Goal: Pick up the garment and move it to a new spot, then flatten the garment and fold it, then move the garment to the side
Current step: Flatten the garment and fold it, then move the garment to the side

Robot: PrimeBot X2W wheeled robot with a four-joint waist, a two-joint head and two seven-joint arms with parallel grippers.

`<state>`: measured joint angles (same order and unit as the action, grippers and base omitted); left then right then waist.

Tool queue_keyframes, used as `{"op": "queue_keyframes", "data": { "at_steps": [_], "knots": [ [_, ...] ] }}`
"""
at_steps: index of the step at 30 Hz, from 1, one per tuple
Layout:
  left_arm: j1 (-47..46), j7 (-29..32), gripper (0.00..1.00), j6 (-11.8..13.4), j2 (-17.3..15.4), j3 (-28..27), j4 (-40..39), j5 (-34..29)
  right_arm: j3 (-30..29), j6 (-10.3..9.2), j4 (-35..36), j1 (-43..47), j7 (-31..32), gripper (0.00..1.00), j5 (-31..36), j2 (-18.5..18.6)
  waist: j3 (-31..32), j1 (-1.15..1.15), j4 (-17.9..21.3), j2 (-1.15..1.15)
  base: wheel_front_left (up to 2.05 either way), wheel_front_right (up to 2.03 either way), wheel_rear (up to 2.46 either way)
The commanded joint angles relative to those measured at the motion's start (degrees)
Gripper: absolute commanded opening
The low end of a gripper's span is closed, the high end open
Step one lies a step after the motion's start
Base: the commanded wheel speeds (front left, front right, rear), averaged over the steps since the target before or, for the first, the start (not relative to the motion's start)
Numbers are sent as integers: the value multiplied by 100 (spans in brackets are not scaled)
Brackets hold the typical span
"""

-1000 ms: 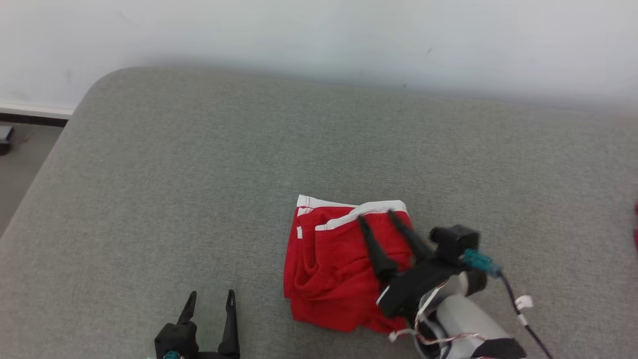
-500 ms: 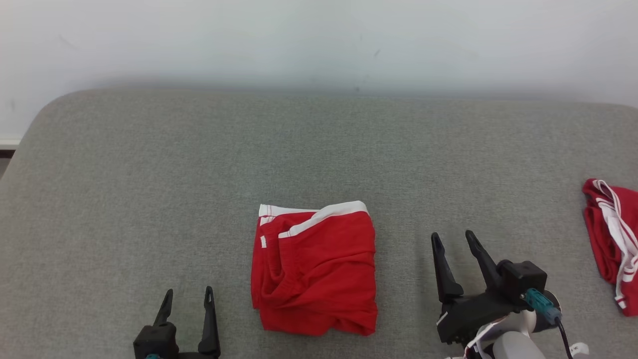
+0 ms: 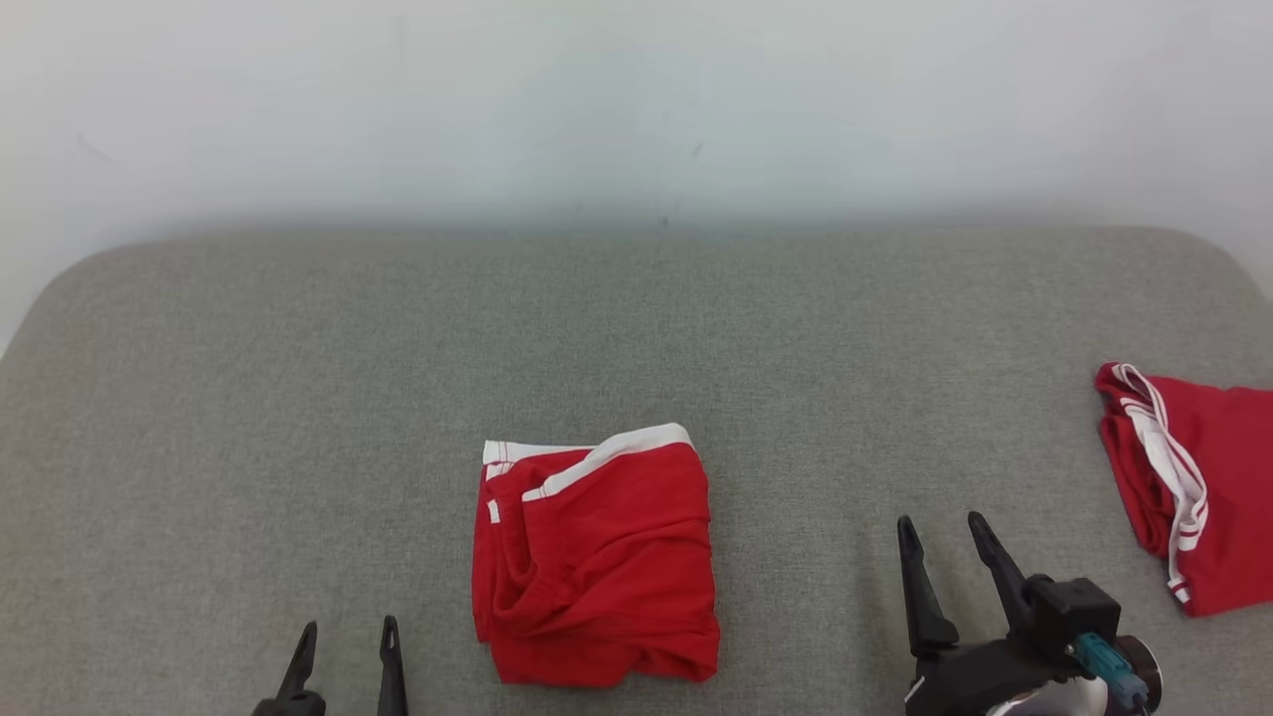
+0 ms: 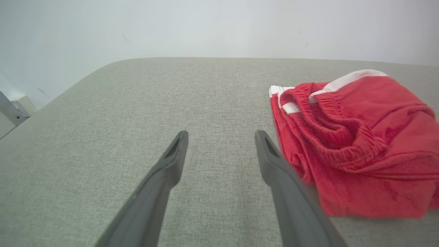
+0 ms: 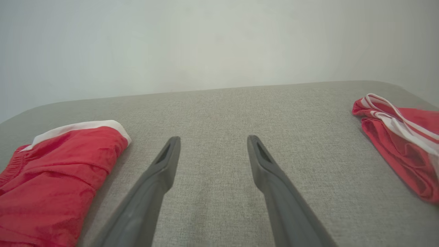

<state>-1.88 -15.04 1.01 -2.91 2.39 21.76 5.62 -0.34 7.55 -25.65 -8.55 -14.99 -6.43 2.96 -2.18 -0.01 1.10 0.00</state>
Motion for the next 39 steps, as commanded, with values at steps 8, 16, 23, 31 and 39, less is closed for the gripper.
{"op": "queue_keyframes", "data": {
  "at_steps": [8,16,23,31,39],
  "knots": [
    [245,-18,100,-107,2,-198,-84,-77,-17,-14,53,264,-20,100,25,-8,240,1,165,0,0,0,0],
    [391,-18,100,-164,2,-257,-159,-87,24,-14,27,408,-20,100,24,-9,351,1,224,0,0,0,0],
    [485,-18,100,-191,2,-270,-221,-17,0,-14,2,433,-20,100,-119,-10,391,1,253,0,0,0,0],
    [459,-18,100,-213,2,-226,-222,-14,18,-14,43,468,-20,100,-161,-8,363,1,231,0,0,0,0],
    [437,-18,100,-207,2,-85,-203,37,298,-14,72,428,-20,100,-330,-10,282,1,51,0,0,0,0]
  ]
}}
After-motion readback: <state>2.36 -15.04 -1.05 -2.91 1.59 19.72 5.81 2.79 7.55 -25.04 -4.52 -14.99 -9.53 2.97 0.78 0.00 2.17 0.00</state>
